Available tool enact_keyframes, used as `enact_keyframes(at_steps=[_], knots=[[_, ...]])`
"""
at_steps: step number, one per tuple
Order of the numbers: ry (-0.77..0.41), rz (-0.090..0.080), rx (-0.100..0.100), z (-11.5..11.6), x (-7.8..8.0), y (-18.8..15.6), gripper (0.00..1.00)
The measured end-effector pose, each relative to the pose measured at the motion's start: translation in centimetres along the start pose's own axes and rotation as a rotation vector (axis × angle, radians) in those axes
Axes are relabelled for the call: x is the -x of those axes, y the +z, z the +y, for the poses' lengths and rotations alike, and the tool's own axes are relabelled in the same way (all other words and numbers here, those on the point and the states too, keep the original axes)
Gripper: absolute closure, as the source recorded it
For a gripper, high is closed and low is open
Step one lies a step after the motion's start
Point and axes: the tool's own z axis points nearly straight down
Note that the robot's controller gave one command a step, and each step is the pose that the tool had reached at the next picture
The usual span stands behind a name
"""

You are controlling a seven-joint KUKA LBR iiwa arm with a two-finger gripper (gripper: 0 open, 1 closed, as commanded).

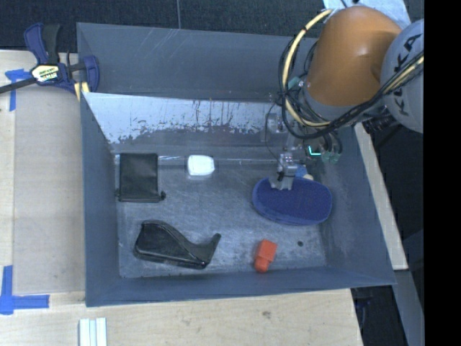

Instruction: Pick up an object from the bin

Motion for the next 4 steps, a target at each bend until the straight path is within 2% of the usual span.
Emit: enact_keyframes(at_steps=[1, 2, 3, 4], knots=[[-0.202, -0.013, 0.000, 2.5, 2.4, -3.6, 0.00], [-0.315, -0.001, -0.002, -5.2, -0.8, 2.9, 0.00], [-0.291, 0.000, 0.002, -6.8, 0.0, 13.6, 0.00], [-0.292, -0.009, 0.000, -6.7, 0.2, 13.0, 1.00]])
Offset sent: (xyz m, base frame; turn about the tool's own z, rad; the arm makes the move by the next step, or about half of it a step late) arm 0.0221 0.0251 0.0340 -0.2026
